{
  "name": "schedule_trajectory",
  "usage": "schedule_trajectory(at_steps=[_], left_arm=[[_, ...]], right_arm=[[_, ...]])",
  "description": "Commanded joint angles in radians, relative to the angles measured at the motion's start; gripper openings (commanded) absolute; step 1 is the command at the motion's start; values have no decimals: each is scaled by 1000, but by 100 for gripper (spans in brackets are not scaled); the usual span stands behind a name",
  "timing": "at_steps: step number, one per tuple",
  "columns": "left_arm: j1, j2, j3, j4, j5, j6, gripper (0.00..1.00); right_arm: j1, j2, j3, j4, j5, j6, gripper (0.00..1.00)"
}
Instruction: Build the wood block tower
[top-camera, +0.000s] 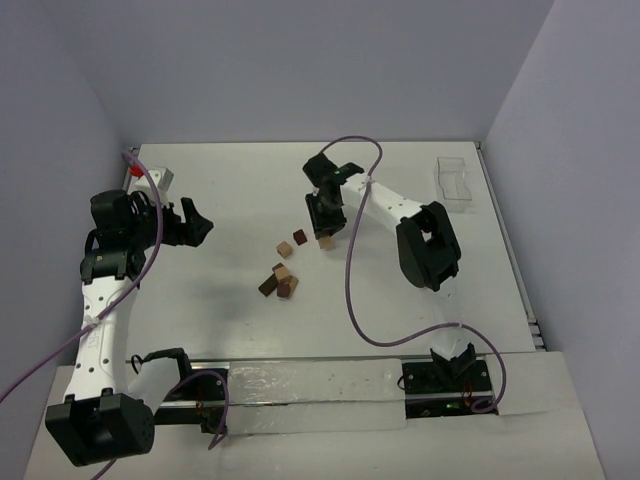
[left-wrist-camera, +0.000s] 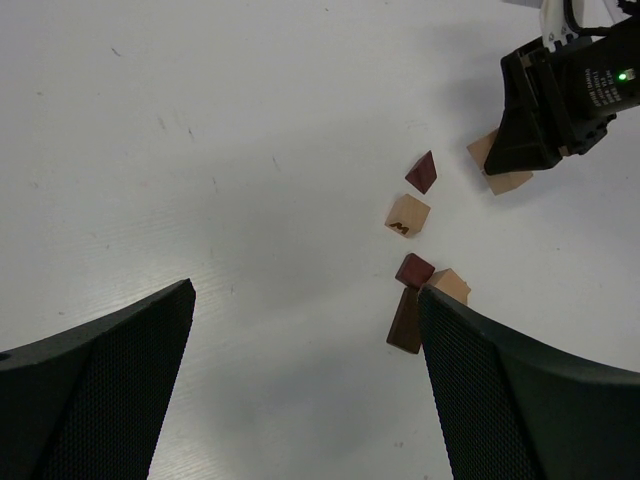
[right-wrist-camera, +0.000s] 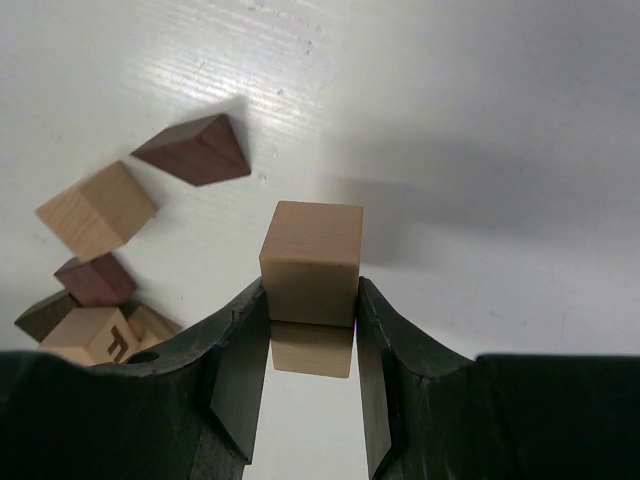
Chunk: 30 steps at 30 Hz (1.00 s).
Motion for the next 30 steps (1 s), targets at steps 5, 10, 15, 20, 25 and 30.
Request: schedule_trajectory(at_steps=[5,10,15,20,25,30], left_arm=[[2,4,12,41,-5,-2,98],[2,13,12,42,-1,2,98],[3,13,7,47,-3,9,98],[2,10,3,47,-2,13,98],[4,10,5,44,-5,16,98],[3,12,8,42,-3,11,98]], right_arm=[[-35,138,161,1,16,21,0],[-28,202,262,-23,-28,9,0],[17,245,315,-37,-45,9,0],[65,266,312,-33,-76,23,0],[117,260,283,-28,-112,21,0],[158,232,262,-18,-141,16,0]])
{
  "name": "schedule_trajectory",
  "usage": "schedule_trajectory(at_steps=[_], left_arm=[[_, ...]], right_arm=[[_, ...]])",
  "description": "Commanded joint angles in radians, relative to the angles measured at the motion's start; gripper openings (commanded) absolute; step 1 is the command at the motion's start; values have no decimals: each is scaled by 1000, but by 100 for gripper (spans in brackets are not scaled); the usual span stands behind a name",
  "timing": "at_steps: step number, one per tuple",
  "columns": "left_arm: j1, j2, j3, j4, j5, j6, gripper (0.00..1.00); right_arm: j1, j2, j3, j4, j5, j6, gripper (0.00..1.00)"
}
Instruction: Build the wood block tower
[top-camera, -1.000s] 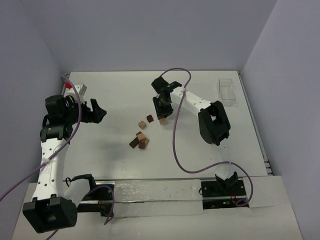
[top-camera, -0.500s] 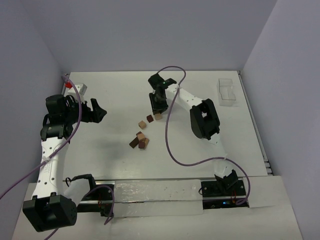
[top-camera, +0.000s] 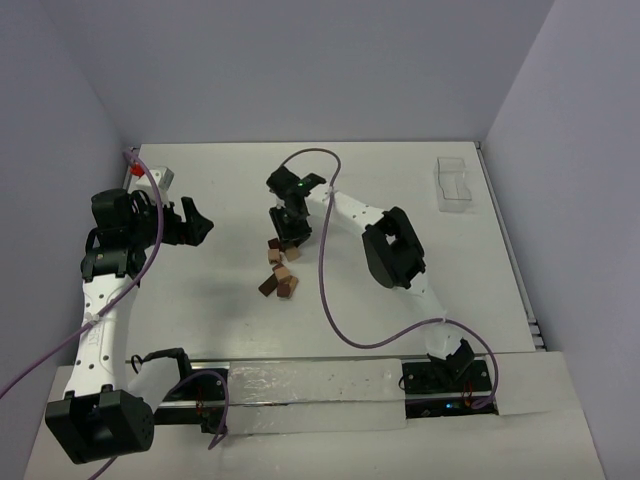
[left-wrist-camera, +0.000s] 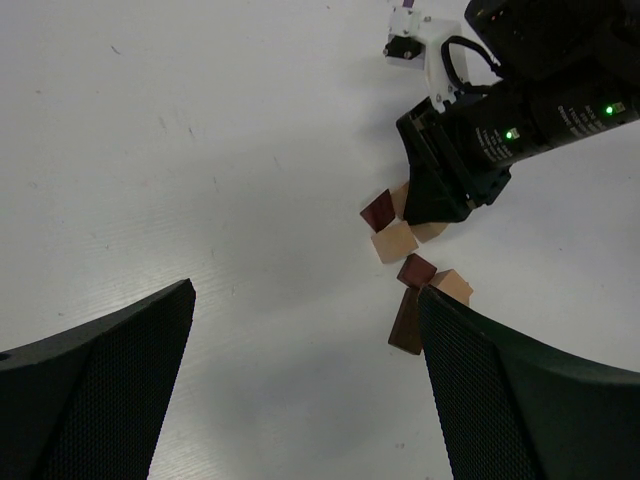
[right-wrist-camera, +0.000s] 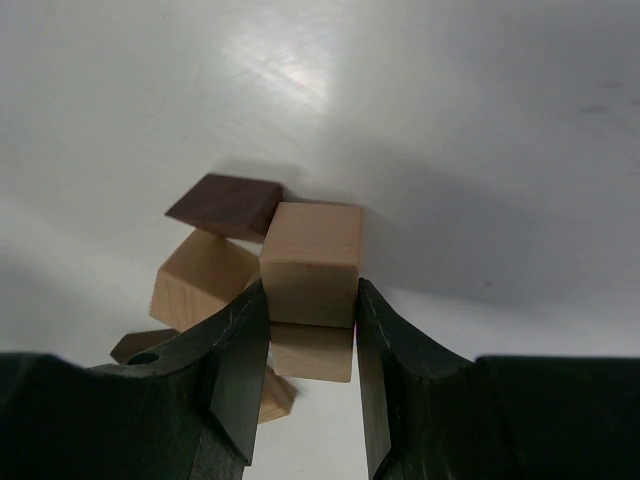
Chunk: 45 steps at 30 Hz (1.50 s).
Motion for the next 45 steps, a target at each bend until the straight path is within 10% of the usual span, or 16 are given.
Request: schedule_trajectory(at_steps=[1,17,45], left_arm=[[2,-2,8,36,-3,8,98],[2,15,-7,74,5,-45,98],[4,26,-18,77,-20,-42,98]], right_arm=[[35,-24,-16,10,-38,4,0],[-66,-228,-165,40,109,52,0],[-50,-101,-189,10,195,271,0]])
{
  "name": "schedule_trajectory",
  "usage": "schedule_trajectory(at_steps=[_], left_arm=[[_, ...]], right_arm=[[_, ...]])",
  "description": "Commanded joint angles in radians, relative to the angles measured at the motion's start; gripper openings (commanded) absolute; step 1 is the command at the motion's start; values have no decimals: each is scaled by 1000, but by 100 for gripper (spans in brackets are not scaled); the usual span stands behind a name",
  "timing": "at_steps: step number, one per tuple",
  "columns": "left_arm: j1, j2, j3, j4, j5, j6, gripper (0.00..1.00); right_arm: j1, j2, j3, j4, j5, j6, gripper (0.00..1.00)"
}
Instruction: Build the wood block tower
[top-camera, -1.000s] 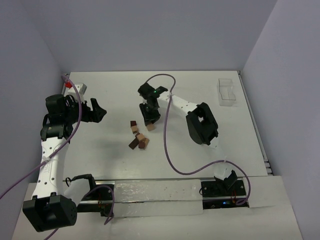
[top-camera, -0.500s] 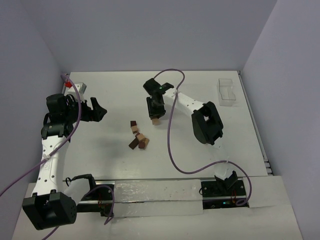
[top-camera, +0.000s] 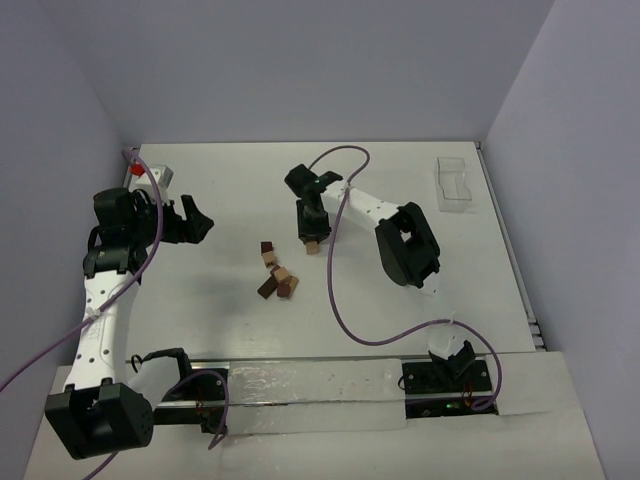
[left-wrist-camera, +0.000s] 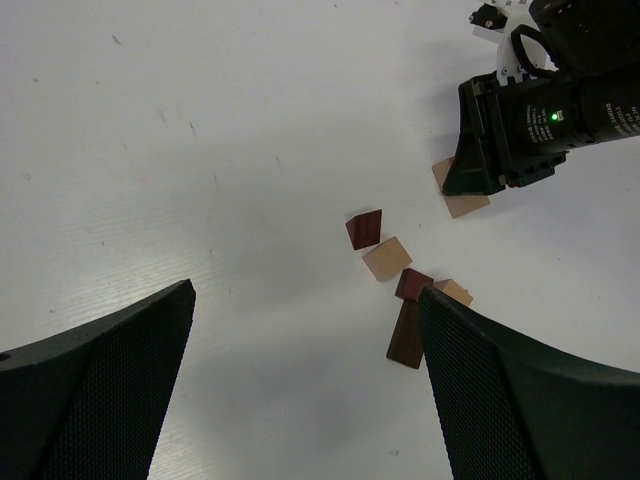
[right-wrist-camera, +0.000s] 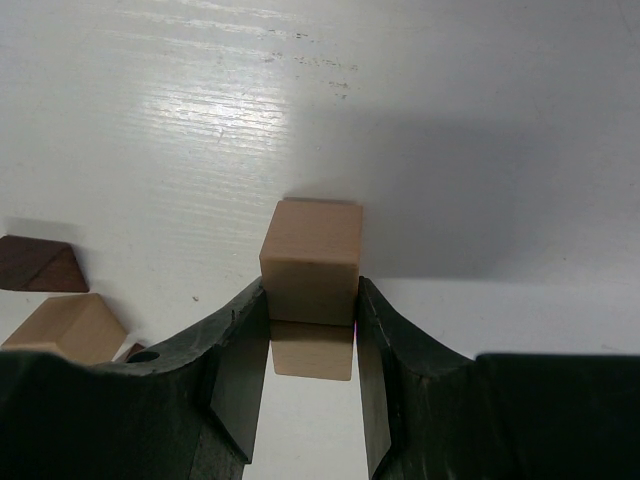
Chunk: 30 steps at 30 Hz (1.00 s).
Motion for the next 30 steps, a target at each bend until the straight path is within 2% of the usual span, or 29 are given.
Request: schedule_trajectory(at_steps=[1,7,17,21,24,30], left_arm=[[3,2,-11,52,-8,-8,98],[2,2,-11,55,-11,-9,98],[2,-1,-11,49,-19,-3,98],[4,-2,-14,52,-22,-4,98],[2,-2,-15,53,-23,-6,98],[2,1,-5,43,-13,2,99]], right_arm=[[11,0,-37,0,-15,49,0],[12,11,-67,15,-39,67,0],[12,26,-72,24,-41,73,44],[11,26,-73,27,-39,67,71],[12,22,-77,30,-28,69,97],[23,-4,-75,34,-36,48,100]])
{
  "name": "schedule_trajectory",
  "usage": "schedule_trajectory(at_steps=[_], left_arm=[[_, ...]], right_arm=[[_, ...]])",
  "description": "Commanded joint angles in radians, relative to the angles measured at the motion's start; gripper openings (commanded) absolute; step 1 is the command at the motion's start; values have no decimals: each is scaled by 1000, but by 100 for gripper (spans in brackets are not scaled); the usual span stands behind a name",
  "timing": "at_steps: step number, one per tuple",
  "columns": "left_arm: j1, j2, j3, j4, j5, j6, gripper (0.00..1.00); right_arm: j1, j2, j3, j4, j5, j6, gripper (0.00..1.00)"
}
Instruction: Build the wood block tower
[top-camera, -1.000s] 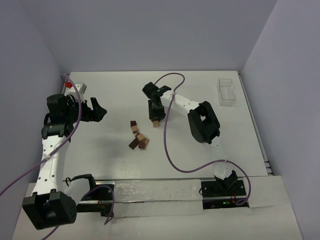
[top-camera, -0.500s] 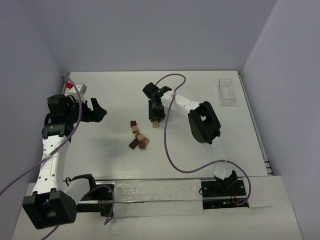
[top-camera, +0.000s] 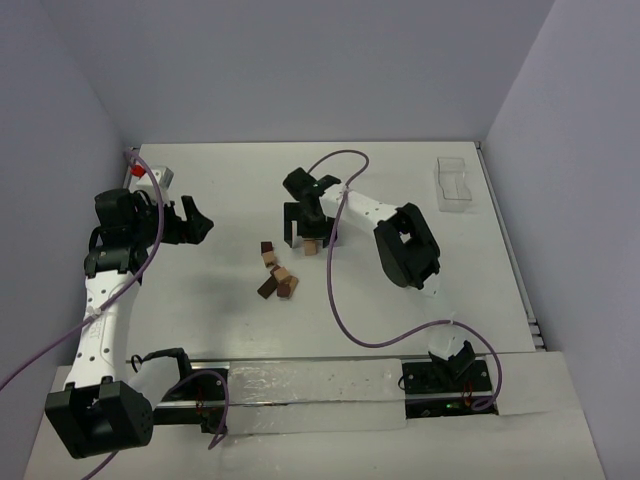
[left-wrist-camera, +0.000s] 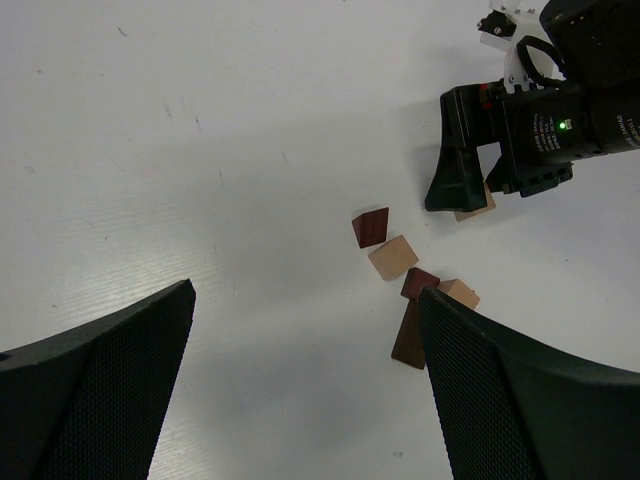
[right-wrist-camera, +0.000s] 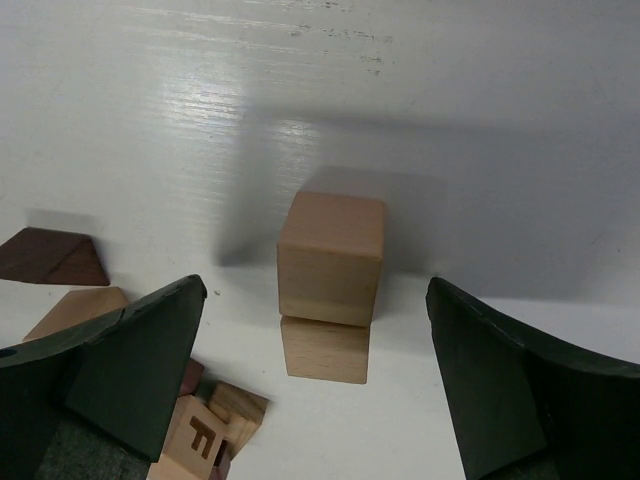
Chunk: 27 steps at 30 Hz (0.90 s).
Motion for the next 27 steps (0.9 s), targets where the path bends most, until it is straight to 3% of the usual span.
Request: schedule_trajectory(at_steps=[1,8,13,15,18,21,23,27], left_arm=[[3,-5,14,30,10,9,99],[2,1,47,-35,107,91,99],[2,-69,-4,25,247,173,97],[3,-68,-13,6,378,279,96],[-13,-27,13,-200,510,645,94],[-88,50,78,-460,463,1004,92],[-200,153,116,-607,362,1200,90],[-274,270,128,-683,332,1393,87]], right_arm=[[13,-11,-29,-9,-9,-18,100],[17,-217,77,-36,-45,-201,100],[3,-360,135,-88,-58,-357,100],[-19,-439,129,-87,-151,-433,100],[-51,-533,126,-101,-243,-513,100],[-90,-584,112,-127,-313,-568,100],[-152,-633,79,-148,-388,-590,100],[-240,-718,-19,-155,-476,-614,100]])
